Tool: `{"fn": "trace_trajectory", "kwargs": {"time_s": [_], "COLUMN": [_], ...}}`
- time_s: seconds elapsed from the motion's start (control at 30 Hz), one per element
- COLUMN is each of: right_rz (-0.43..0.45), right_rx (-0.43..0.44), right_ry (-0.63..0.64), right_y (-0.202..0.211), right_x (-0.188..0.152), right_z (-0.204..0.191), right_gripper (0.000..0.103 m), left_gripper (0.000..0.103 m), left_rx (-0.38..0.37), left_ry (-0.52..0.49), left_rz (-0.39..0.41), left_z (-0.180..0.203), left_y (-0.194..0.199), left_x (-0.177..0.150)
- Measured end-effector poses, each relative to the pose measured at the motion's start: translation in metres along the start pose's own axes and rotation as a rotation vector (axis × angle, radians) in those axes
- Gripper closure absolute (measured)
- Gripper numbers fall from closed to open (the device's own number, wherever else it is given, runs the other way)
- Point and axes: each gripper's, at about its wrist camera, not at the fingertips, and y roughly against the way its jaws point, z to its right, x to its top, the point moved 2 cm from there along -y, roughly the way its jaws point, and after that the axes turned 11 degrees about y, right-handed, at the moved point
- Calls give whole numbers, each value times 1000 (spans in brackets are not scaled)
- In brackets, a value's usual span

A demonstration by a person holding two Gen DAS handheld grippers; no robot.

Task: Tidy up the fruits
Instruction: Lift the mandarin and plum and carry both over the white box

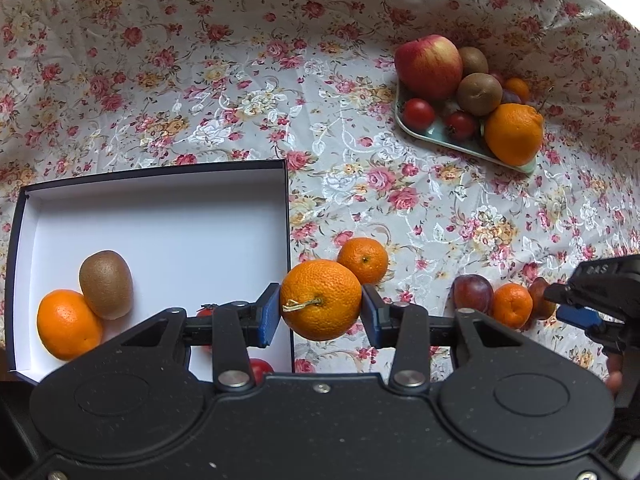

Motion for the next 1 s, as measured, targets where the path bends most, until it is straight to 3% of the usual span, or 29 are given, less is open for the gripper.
{"fn": "trace_trajectory", "kwargs": {"time_s": [0.07, 0.17, 0.27, 0.63, 0.77, 1.0], "right_rz": [19, 22, -33, 19, 62, 136], "right_rx": [-32, -60, -81, -141, -97, 52], "right_ry": [-3, 4, -15, 12, 7, 87], "right_y": [-7, -21, -33, -17, 8, 53], "right_x": [1, 2, 1, -2, 2, -7], "right_z": [-3, -2, 0, -3, -10, -48], "right_gripper": [69, 66, 65, 66, 66, 66], "left_gripper": [54, 54, 54, 54, 54, 54], "left_rx": [5, 7, 8, -2, -1, 48], "left_ry": [0, 3, 7, 37, 56, 124], "left_rz": [-1, -7, -11, 2, 15, 62], "left_z": [-1, -4, -8, -21, -30, -61], "left_y": [-1, -2, -3, 3, 7, 13], "left_x": [0, 0, 1, 8, 13, 28]}}
